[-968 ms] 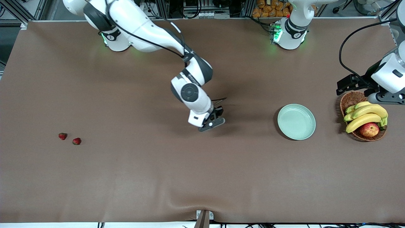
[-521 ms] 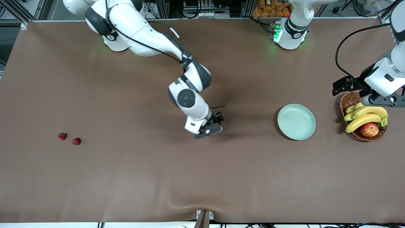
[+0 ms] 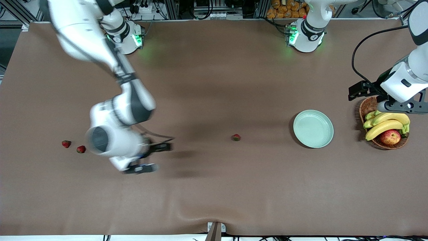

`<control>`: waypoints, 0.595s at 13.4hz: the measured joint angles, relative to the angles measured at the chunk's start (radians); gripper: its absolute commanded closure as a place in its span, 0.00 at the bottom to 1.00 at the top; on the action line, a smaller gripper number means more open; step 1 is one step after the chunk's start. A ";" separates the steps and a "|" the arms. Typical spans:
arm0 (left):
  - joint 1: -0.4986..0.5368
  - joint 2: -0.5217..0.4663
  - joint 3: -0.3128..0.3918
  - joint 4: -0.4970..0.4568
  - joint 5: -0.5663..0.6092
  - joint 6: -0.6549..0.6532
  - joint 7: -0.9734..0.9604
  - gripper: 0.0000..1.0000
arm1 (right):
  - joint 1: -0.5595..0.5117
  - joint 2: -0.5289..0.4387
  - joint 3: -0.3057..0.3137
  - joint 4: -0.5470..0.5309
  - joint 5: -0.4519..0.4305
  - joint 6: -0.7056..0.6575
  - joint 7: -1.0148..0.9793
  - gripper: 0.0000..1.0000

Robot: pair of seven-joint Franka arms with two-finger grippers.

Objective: Collect all strawberries into plate
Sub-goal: 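Reach the left gripper to the strawberry while the right gripper returns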

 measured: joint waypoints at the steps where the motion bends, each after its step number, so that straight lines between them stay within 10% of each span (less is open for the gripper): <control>1: -0.001 0.005 -0.011 -0.006 0.000 0.000 -0.010 0.00 | -0.070 0.001 0.000 -0.009 -0.015 -0.013 -0.062 0.00; 8: -0.123 0.187 -0.182 -0.023 -0.001 0.228 -0.445 0.00 | -0.346 0.012 0.004 -0.104 -0.260 0.046 -0.227 0.00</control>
